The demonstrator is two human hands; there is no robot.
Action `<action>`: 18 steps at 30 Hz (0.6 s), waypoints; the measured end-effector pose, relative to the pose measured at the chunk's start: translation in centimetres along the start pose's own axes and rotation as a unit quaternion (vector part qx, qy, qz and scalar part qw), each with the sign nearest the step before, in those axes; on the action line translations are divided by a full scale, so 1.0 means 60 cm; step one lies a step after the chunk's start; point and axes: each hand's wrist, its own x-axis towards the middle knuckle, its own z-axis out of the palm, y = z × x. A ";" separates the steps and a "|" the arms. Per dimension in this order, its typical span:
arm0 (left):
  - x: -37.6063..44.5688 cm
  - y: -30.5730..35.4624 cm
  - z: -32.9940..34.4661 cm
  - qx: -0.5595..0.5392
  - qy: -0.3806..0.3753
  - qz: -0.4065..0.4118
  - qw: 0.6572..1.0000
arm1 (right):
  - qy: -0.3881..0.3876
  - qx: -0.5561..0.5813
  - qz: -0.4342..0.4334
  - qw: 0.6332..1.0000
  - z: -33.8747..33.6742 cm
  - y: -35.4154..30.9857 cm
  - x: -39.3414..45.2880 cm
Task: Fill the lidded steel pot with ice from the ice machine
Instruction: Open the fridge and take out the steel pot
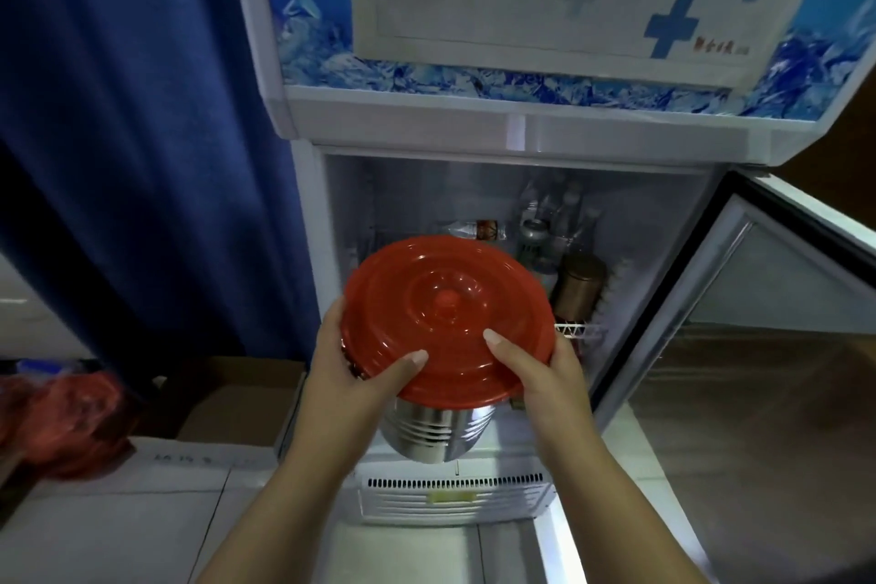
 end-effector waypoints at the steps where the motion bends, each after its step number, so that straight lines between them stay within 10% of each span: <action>1: -0.012 0.006 -0.003 0.007 0.012 0.003 1.000 | -0.004 0.004 0.004 1.000 0.002 0.001 -0.006; 18: -0.210 0.078 -0.114 0.053 0.240 0.014 0.969 | -0.209 -0.044 0.031 0.976 0.117 0.007 -0.117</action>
